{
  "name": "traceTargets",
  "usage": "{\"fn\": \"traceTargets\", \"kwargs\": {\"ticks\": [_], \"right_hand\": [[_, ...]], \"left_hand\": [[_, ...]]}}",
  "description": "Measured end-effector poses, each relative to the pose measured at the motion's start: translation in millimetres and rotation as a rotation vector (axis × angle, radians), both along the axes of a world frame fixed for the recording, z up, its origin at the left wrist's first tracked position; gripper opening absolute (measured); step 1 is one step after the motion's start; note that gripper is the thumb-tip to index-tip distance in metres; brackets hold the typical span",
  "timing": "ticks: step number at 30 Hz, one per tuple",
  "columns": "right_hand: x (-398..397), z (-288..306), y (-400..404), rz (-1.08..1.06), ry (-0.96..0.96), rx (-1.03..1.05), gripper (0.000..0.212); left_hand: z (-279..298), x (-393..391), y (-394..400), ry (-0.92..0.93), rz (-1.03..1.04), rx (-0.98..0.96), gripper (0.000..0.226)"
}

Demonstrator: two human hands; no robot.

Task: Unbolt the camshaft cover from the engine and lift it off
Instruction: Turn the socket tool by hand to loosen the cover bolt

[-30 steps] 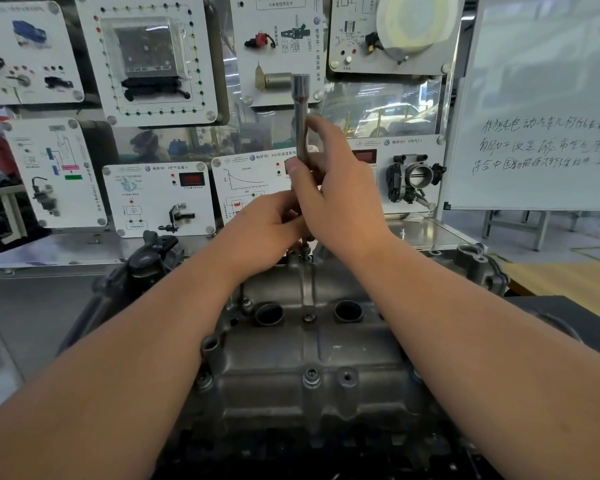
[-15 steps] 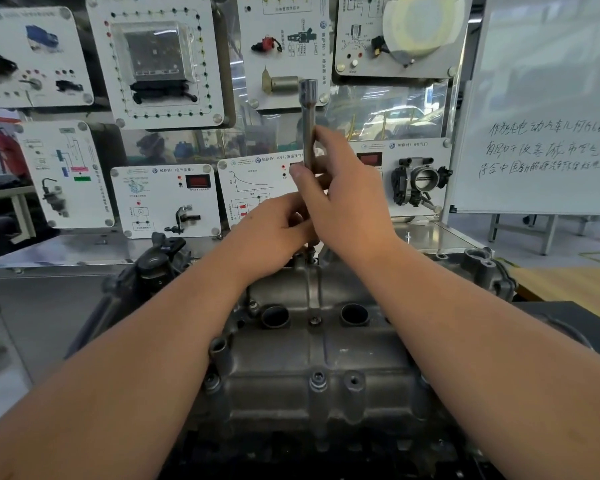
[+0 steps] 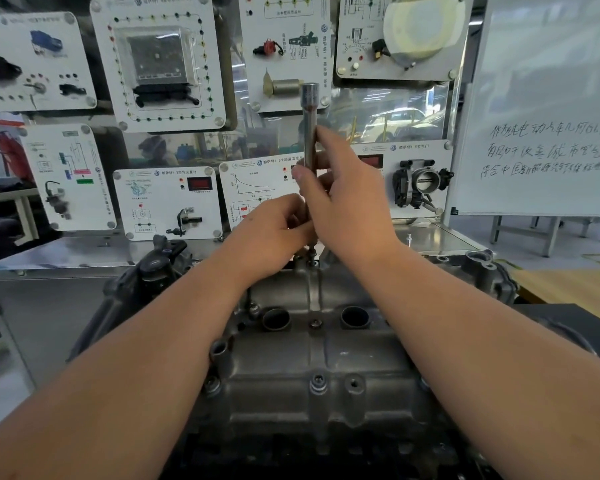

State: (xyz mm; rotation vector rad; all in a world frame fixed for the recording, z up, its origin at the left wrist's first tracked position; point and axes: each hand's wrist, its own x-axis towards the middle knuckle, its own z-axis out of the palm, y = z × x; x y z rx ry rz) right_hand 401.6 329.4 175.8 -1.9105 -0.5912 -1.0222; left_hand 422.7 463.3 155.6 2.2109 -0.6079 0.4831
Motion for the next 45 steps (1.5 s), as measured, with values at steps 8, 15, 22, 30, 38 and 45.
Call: {"fn": "traceTargets", "kwargs": {"ticks": [8,15,22,30,38,45], "right_hand": [[4.2,-0.5,1.1,0.026,0.056,0.011,0.051],[4.6,-1.3,1.3,-0.031,-0.021,-0.027,0.042],[6.5,-1.5,0.7,-0.024,0.027,-0.019,0.052],[7.2,-0.6,1.6,-0.030,0.030,-0.079,0.041],[4.7,-0.4,0.6,-0.029,0.001,-0.060,0.048],[7.0,1.8,-0.7,-0.017,0.049,-0.065,0.041]], "left_hand": [[0.6,-2.7,-1.3,0.015,-0.026,0.008,0.020],[0.1,0.1,0.4,0.022,-0.018,-0.021,0.028],[0.4,-1.7,-0.6,0.042,-0.047,-0.008,0.023],[-0.8,-0.2,-0.7,0.029,-0.034,-0.009,0.022],[1.0,-2.3,-0.7,0.018,-0.022,0.002,0.028],[0.0,-3.8,-2.1,0.027,-0.031,0.009,0.018]]}}
